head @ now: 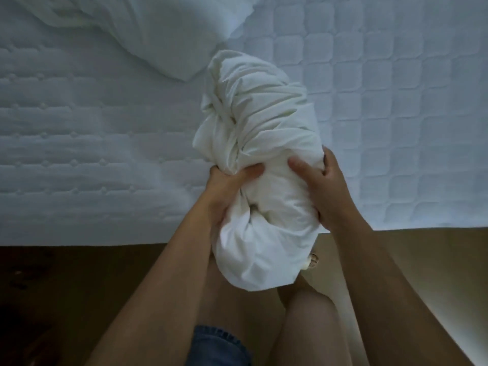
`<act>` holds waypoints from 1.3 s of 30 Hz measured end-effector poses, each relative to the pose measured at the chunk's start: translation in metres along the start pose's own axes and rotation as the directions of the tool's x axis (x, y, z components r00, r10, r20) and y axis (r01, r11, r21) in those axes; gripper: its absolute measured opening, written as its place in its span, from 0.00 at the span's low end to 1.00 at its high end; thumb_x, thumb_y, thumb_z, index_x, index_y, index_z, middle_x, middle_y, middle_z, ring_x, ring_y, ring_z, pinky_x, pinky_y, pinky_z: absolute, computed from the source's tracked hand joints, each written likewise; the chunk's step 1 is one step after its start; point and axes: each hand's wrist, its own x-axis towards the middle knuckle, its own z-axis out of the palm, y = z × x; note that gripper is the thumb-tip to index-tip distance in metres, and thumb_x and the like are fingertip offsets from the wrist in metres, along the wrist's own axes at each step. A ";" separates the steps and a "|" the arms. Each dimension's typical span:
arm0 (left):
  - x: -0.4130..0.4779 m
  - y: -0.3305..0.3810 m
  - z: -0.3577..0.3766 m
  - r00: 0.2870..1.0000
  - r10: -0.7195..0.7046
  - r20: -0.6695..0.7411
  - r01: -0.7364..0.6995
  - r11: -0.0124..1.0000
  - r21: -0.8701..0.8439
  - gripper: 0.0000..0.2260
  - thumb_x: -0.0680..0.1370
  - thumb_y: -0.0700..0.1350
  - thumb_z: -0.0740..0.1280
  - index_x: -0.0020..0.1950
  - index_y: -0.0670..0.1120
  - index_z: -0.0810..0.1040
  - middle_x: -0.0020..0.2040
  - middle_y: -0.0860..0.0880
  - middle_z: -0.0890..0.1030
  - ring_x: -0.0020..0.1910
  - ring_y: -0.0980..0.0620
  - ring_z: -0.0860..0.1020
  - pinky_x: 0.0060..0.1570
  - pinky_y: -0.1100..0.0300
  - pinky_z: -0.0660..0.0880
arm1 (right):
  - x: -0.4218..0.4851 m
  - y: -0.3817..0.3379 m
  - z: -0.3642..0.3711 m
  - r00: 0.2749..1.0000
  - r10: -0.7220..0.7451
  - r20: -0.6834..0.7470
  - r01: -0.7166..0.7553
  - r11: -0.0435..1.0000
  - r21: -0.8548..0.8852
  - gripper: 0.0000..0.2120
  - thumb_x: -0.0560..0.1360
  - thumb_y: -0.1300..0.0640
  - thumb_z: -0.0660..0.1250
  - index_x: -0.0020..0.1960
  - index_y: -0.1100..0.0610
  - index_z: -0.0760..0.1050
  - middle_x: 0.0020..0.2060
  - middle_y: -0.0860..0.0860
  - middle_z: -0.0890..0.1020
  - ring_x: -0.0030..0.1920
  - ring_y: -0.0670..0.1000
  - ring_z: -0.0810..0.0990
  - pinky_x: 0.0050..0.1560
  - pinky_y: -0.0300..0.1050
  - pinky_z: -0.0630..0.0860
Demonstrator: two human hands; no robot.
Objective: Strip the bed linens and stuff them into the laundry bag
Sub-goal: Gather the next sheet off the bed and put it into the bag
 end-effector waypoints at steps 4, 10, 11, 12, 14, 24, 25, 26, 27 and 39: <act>-0.053 -0.013 0.084 0.996 0.063 0.066 -0.068 0.995 0.075 0.58 0.46 0.64 0.82 0.70 0.46 0.64 0.62 0.49 0.77 0.58 0.47 0.79 0.58 0.48 0.77 | -0.056 -0.008 -0.088 0.990 -0.053 -0.132 0.055 0.998 0.009 0.33 0.63 0.44 0.77 0.63 0.48 0.70 0.55 0.45 0.80 0.53 0.46 0.81 0.52 0.44 0.79; -0.167 -0.035 0.238 0.931 0.114 0.347 -0.233 0.917 0.325 0.46 0.57 0.58 0.80 0.68 0.44 0.63 0.60 0.50 0.74 0.57 0.48 0.76 0.56 0.51 0.76 | -0.176 0.000 -0.248 0.897 -0.085 -0.434 0.162 0.977 0.142 0.38 0.59 0.38 0.75 0.65 0.47 0.67 0.57 0.47 0.78 0.55 0.49 0.80 0.56 0.53 0.79; -0.185 -0.038 0.264 0.907 0.109 0.406 -0.268 0.894 0.359 0.44 0.59 0.57 0.81 0.67 0.45 0.64 0.59 0.50 0.74 0.55 0.48 0.77 0.54 0.52 0.76 | -0.198 0.004 -0.272 0.859 -0.086 -0.504 0.196 0.966 0.169 0.41 0.58 0.37 0.75 0.66 0.48 0.67 0.58 0.48 0.78 0.55 0.50 0.80 0.55 0.54 0.79; -0.203 -0.043 0.287 0.879 0.095 0.468 -0.302 0.869 0.392 0.43 0.59 0.57 0.81 0.66 0.45 0.64 0.59 0.50 0.75 0.54 0.48 0.77 0.53 0.51 0.77 | -0.219 0.009 -0.294 0.820 -0.077 -0.567 0.229 0.952 0.203 0.42 0.57 0.37 0.75 0.66 0.49 0.66 0.57 0.48 0.78 0.55 0.51 0.80 0.55 0.55 0.79; -0.240 -0.051 0.333 0.813 0.058 0.580 -0.383 0.803 0.456 0.48 0.54 0.60 0.81 0.67 0.46 0.64 0.59 0.50 0.75 0.54 0.49 0.78 0.53 0.50 0.78 | -0.260 0.023 -0.330 0.747 -0.040 -0.664 0.299 0.912 0.281 0.40 0.55 0.36 0.74 0.62 0.49 0.67 0.55 0.48 0.78 0.53 0.51 0.81 0.54 0.56 0.79; -0.373 -0.123 0.530 0.469 -0.188 0.863 -0.725 0.477 0.497 0.35 0.60 0.47 0.76 0.65 0.45 0.68 0.59 0.46 0.78 0.54 0.44 0.79 0.57 0.46 0.76 | -0.392 0.090 -0.458 0.363 0.247 -0.899 0.645 0.629 0.433 0.20 0.73 0.47 0.69 0.59 0.55 0.67 0.53 0.51 0.78 0.50 0.50 0.81 0.45 0.48 0.80; -0.381 -0.134 0.548 0.454 -0.184 0.872 -0.753 0.443 0.486 0.35 0.59 0.48 0.75 0.64 0.45 0.69 0.58 0.46 0.78 0.54 0.44 0.79 0.58 0.46 0.76 | -0.399 0.095 -0.471 0.340 0.274 -0.899 0.658 0.614 0.436 0.17 0.74 0.47 0.68 0.57 0.53 0.68 0.53 0.51 0.78 0.50 0.50 0.81 0.47 0.50 0.80; -0.386 -0.146 0.565 0.441 -0.192 0.877 -0.771 0.418 0.480 0.35 0.60 0.49 0.75 0.65 0.45 0.70 0.58 0.46 0.78 0.54 0.44 0.79 0.58 0.46 0.75 | -0.406 0.100 -0.484 0.316 0.292 -0.903 0.669 0.606 0.430 0.16 0.74 0.48 0.68 0.56 0.52 0.68 0.53 0.51 0.78 0.51 0.51 0.81 0.48 0.50 0.80; -0.391 -0.157 0.582 0.430 -0.210 0.878 -0.779 0.405 0.478 0.33 0.62 0.48 0.75 0.65 0.44 0.70 0.58 0.46 0.78 0.54 0.44 0.78 0.57 0.48 0.75 | -0.412 0.104 -0.497 0.291 0.310 -0.905 0.679 0.600 0.424 0.16 0.74 0.47 0.68 0.57 0.53 0.68 0.53 0.51 0.79 0.50 0.51 0.81 0.47 0.50 0.80; -0.437 -0.257 0.823 0.301 -0.507 0.807 -0.804 0.320 0.501 0.26 0.70 0.38 0.73 0.66 0.39 0.69 0.57 0.41 0.78 0.51 0.42 0.79 0.46 0.51 0.78 | -0.426 0.135 -0.693 0.124 0.526 -0.841 0.795 0.455 0.402 0.36 0.58 0.37 0.74 0.60 0.54 0.73 0.55 0.56 0.81 0.51 0.56 0.83 0.50 0.60 0.80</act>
